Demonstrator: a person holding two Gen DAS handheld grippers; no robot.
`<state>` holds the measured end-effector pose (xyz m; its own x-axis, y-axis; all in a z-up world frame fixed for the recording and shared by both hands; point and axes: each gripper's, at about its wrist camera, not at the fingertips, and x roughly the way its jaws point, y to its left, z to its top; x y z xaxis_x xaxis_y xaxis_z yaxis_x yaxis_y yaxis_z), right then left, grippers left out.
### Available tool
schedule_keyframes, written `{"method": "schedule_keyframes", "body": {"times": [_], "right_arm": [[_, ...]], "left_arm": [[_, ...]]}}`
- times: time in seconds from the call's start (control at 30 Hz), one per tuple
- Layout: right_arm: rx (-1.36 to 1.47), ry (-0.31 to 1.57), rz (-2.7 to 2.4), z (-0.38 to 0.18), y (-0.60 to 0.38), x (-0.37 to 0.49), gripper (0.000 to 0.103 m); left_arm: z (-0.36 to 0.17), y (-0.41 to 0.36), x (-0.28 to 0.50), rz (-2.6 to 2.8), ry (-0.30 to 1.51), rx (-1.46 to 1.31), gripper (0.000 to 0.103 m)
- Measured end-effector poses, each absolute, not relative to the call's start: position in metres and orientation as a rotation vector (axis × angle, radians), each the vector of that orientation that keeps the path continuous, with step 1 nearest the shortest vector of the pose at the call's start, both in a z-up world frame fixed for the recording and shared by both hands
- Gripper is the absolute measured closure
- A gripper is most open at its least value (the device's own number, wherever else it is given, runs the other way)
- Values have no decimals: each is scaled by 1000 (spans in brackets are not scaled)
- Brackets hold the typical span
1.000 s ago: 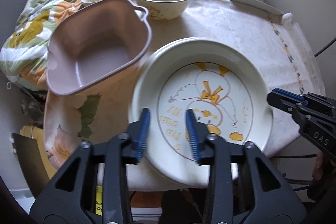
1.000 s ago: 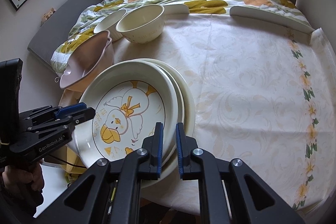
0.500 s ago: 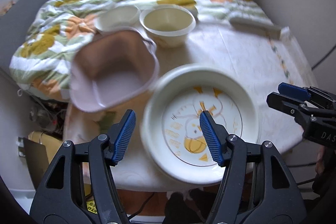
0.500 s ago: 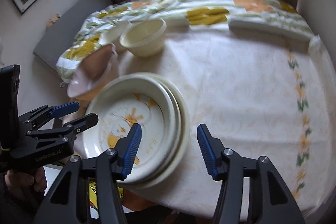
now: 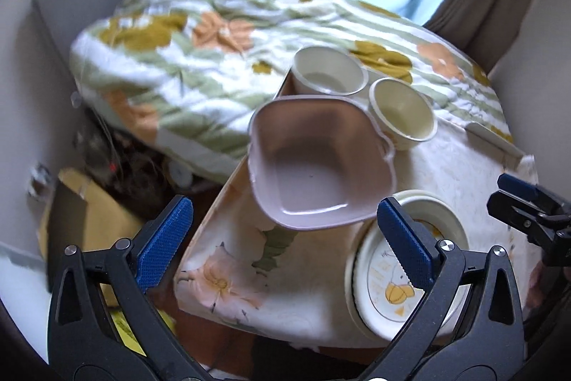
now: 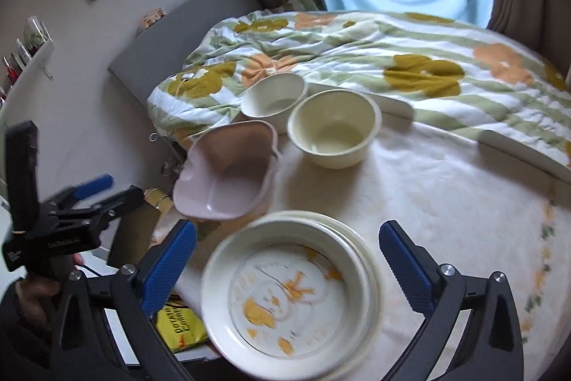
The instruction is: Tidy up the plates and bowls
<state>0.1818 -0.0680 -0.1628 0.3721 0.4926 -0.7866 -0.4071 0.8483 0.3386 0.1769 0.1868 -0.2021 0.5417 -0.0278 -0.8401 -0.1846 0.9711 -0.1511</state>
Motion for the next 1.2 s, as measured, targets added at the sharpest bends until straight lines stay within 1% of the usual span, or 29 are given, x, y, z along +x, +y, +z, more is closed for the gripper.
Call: {"method": "schedule_keyframes", "body": {"times": [0.13, 0.2, 0.23, 0.27, 0.3, 0.33, 0.37, 0.4, 0.47, 0.53, 0.6, 0.63, 0.67, 0.7, 0.73, 0.8, 0.83, 1.07, 1.2], "right_arm": [[68, 1142, 564, -187, -40, 209, 1], [76, 1183, 574, -200, -26, 219, 1], [73, 1196, 576, -206, -18, 223, 1], [69, 1207, 577, -211, -12, 227, 2], [65, 1220, 580, -216, -4, 231, 9], [63, 1233, 586, -222, 3, 235, 15], [60, 1246, 592, -227, 8, 237, 25], [54, 1259, 596, -232, 12, 240, 33], [50, 1276, 595, -240, 21, 244, 41], [61, 1294, 589, -248, 25, 249, 46], [78, 1311, 591, -255, 27, 252, 56], [81, 1318, 590, -257, 27, 254, 59], [81, 1323, 589, -259, 28, 255, 65], [79, 1328, 589, -261, 30, 257, 73], [77, 1330, 586, -262, 31, 257, 74], [72, 1333, 584, -264, 33, 259, 86], [66, 1336, 585, -264, 34, 259, 88], [18, 1286, 580, -254, 37, 253, 88], [4, 1241, 605, -243, 37, 245, 88]], "left_arm": [[-233, 202, 193, 65, 1053, -297, 1], [-248, 207, 204, 40, 1078, -315, 3], [-254, 207, 209, 29, 1090, -317, 10], [-262, 208, 216, 19, 1107, -319, 18], [-271, 208, 222, 5, 1130, -324, 24], [-279, 209, 228, -10, 1150, -329, 34], [-284, 209, 231, -15, 1162, -332, 40], [-291, 210, 235, -24, 1178, -340, 42], [-301, 212, 241, -30, 1193, -350, 48], [-307, 214, 246, -32, 1202, -351, 52], [-310, 216, 251, -38, 1206, -352, 59], [-312, 216, 254, -44, 1210, -353, 70], [-314, 216, 256, -48, 1216, -352, 85], [-316, 216, 258, -51, 1228, -347, 90], [-318, 214, 260, -49, 1237, -338, 92], [-319, 213, 261, -60, 1238, -331, 95], [-318, 212, 261, -60, 1236, -323, 95], [-305, 208, 256, -53, 1197, -258, 95], [-285, 203, 247, -27, 1156, -223, 95]]}}
